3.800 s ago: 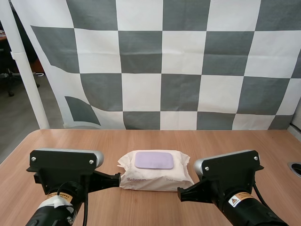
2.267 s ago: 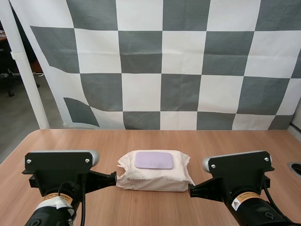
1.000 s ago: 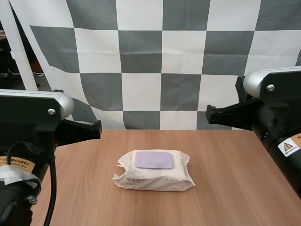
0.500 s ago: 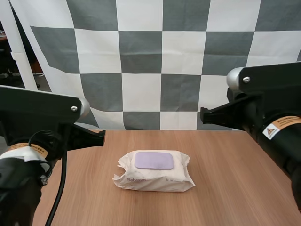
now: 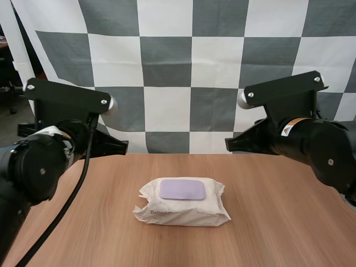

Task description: Open the wet wipes lid

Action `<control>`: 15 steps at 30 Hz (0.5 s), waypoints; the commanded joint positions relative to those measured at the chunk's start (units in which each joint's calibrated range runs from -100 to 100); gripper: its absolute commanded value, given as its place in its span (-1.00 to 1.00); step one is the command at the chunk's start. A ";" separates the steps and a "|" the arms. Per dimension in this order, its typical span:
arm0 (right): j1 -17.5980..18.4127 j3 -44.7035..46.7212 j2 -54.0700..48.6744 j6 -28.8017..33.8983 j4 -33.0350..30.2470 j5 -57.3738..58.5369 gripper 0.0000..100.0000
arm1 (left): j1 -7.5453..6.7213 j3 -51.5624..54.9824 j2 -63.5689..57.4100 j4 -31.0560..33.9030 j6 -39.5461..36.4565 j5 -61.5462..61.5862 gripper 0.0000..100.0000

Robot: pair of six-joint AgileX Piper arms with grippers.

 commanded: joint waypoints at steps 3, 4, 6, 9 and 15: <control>-0.02 -0.05 2.67 -1.47 0.04 -0.61 -1.00 | -0.07 0.03 10.89 -16.35 19.54 -0.09 -0.88; -0.02 -0.05 2.83 -1.56 0.04 -0.88 -1.00 | -0.07 0.03 12.25 -18.23 21.18 -0.08 -0.72; -0.02 -0.05 2.94 -3.15 0.04 -2.04 -0.97 | -0.07 0.03 14.27 -22.16 26.81 -0.08 -0.19; -0.02 -0.05 2.94 -6.27 -0.07 -3.69 -0.33 | -0.07 0.03 15.95 -23.58 31.33 1.72 0.97; -0.02 -0.05 2.94 -10.16 -0.46 -9.35 0.90 | -0.07 0.03 19.32 -23.86 39.07 10.70 1.00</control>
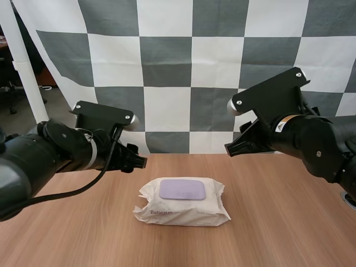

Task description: Open the wet wipes lid

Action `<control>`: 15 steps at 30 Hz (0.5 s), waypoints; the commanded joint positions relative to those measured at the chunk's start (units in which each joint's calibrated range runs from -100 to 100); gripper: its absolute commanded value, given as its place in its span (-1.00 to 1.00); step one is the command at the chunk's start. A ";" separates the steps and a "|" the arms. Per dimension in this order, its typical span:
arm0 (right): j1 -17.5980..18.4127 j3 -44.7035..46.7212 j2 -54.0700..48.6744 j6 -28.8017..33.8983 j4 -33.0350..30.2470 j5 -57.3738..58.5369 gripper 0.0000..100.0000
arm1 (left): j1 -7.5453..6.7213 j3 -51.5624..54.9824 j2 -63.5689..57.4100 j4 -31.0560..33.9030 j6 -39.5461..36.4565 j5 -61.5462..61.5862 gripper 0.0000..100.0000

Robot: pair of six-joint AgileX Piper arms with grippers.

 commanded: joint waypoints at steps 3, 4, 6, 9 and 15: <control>-0.02 -0.05 -0.04 -2.45 -0.09 -3.32 1.00 | -0.07 0.82 0.65 -3.53 23.22 3.72 1.00; -0.02 -0.05 -0.04 -2.78 -0.09 -3.76 1.00 | -0.07 1.07 0.65 -4.40 25.97 4.75 1.00; -0.02 -0.05 -0.04 -3.50 -0.09 -4.33 1.00 | -0.07 1.66 0.65 -5.34 29.97 6.55 1.00; -0.02 -0.05 -0.04 -4.25 -0.09 -4.47 1.00 | -0.07 2.11 2.11 -5.87 34.49 7.73 1.00; -0.02 -0.05 -0.04 -5.11 -0.09 -4.47 1.00 | 1.20 2.11 8.82 -7.56 42.04 8.47 1.00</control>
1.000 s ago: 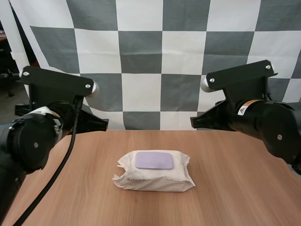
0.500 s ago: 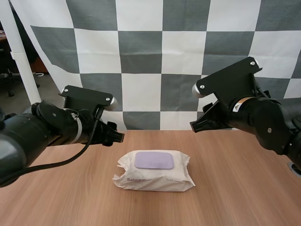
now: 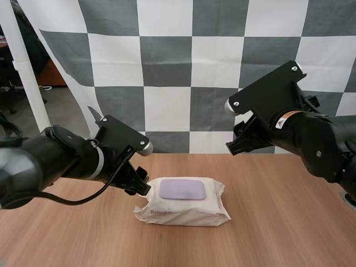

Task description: Open the wet wipes lid

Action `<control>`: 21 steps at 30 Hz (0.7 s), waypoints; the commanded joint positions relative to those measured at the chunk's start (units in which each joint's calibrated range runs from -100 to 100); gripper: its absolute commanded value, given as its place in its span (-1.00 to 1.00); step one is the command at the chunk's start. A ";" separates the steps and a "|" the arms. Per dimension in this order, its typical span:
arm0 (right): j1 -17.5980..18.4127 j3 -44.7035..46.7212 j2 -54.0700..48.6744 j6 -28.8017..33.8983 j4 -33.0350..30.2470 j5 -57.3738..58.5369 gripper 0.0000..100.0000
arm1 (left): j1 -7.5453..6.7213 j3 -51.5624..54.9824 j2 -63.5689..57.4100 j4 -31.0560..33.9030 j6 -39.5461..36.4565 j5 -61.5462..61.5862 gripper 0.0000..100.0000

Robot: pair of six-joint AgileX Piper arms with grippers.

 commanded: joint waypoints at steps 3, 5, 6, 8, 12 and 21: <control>-0.02 -0.05 -0.04 -0.02 0.02 -0.04 1.00 | 1.78 0.01 5.29 -3.74 25.53 0.89 1.00; -0.02 -0.05 -0.04 -0.02 0.02 -0.04 1.00 | 2.91 0.01 7.29 -7.19 30.07 3.58 1.00; -0.02 -0.05 -0.04 -0.02 0.02 -0.04 1.00 | 3.44 0.01 8.18 -9.30 32.60 5.85 1.00; -0.02 -0.05 -0.04 -0.02 0.02 -0.04 1.00 | 4.08 0.01 9.41 -11.56 35.57 8.90 1.00; -0.02 -0.05 -0.04 -0.02 0.02 -0.04 1.00 | 4.47 -0.50 15.13 -13.64 40.74 11.66 1.00; -0.02 -0.05 -0.04 -0.01 -0.09 1.70 1.00 | 4.47 -5.16 26.98 -11.44 40.74 10.27 1.00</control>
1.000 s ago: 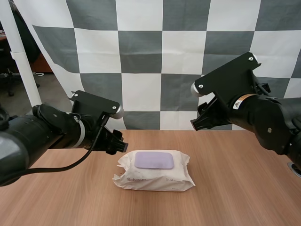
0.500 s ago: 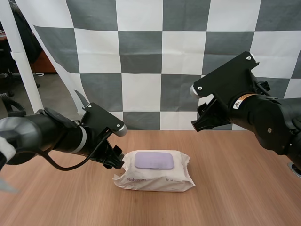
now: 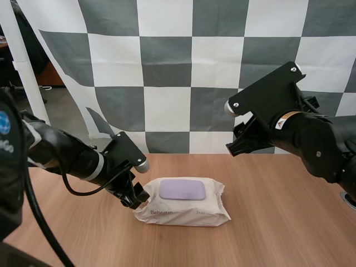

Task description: Open the wet wipes lid

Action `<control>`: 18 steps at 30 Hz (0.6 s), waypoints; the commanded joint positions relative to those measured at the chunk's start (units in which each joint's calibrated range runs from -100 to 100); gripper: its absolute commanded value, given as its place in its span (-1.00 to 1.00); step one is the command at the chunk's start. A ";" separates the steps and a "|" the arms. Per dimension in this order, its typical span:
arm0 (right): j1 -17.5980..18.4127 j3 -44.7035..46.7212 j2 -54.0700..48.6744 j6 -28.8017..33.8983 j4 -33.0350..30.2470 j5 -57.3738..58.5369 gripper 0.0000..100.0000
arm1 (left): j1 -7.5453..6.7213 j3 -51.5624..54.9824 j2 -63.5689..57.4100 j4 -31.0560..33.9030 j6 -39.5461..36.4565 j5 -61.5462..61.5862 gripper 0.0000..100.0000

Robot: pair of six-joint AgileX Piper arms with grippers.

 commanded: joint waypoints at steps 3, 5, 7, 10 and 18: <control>-0.02 -0.05 -0.04 -0.01 -0.09 1.94 1.00 | -0.01 -2.91 4.14 0.15 9.70 1.39 1.00; -0.02 -0.05 -0.04 -0.01 -0.09 2.83 1.00 | -0.08 -4.23 5.10 0.15 9.70 2.81 1.00; -0.02 -0.05 -0.04 -0.01 -0.09 3.44 1.00 | -0.08 -5.36 5.48 -0.09 9.70 5.39 1.00; -0.02 -0.05 -0.04 -0.01 -0.09 3.44 1.00 | -0.08 -6.73 6.43 -0.64 9.70 9.58 1.00; -0.02 -0.05 0.00 -0.01 -0.09 6.02 1.00 | -3.33 -7.51 8.92 -0.54 9.70 7.22 1.00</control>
